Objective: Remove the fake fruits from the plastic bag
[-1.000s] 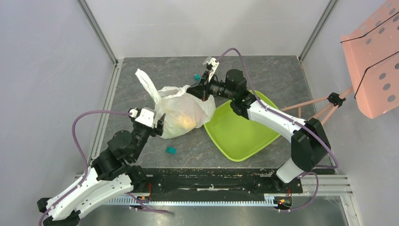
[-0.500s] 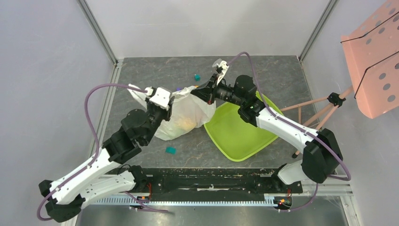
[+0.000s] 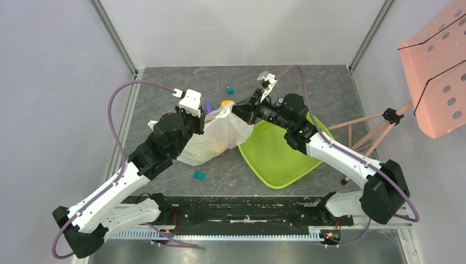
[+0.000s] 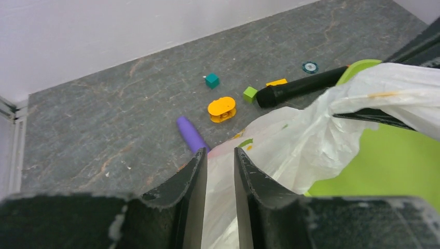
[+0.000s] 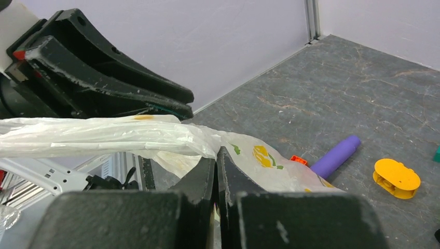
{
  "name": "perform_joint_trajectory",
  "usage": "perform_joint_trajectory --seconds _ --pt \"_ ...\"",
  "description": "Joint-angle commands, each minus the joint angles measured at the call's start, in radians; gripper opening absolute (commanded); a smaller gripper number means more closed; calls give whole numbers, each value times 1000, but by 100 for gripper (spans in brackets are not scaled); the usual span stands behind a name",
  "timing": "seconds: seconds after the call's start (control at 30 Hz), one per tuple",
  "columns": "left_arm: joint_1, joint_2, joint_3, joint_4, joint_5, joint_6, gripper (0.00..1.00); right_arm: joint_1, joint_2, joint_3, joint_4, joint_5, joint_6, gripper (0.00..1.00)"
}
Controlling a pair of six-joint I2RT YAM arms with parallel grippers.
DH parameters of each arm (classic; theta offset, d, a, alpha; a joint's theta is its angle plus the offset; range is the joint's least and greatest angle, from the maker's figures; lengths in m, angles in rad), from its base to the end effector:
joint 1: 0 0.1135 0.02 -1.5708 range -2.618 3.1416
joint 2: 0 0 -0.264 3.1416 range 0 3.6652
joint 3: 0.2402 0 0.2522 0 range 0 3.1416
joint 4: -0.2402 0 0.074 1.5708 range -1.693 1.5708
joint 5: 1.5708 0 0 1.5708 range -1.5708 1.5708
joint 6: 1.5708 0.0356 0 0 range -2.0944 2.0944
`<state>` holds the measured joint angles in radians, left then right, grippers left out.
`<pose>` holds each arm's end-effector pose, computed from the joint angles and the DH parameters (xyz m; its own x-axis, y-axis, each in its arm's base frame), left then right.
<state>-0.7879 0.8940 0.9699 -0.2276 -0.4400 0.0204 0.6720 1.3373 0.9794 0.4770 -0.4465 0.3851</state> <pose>0.1514 -0.1306 0.3817 -0.0995 0.1262 -0.9870 0.3465 0.9342 0.0845 0.2367 0.2080 0.3533 -0.2508 0.2334 -0.9395 -0.8663 0.3790 0.3254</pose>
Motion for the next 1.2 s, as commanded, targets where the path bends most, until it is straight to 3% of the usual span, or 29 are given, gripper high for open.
perform_joint_trajectory --seconds 0.0,0.17,0.2,0.37,0.63,1.17 --pt "9 -43 70 -55 91 -97 33 1 -24 2 45 29 11 0" --pt "9 -85 170 -169 185 -117 38 1 -6 22 34 44 16 0" --pt "9 -88 181 -191 208 -127 36 1 -3 27 32 47 17 0" --pt "9 -90 163 -217 316 -188 3 1 6 36 31 56 19 0" --pt "9 -99 35 -98 435 -314 2 1 12 47 13 59 18 0" --pt "17 -2 -40 88 132 -293 2 1 -5 37 6 51 18 0"
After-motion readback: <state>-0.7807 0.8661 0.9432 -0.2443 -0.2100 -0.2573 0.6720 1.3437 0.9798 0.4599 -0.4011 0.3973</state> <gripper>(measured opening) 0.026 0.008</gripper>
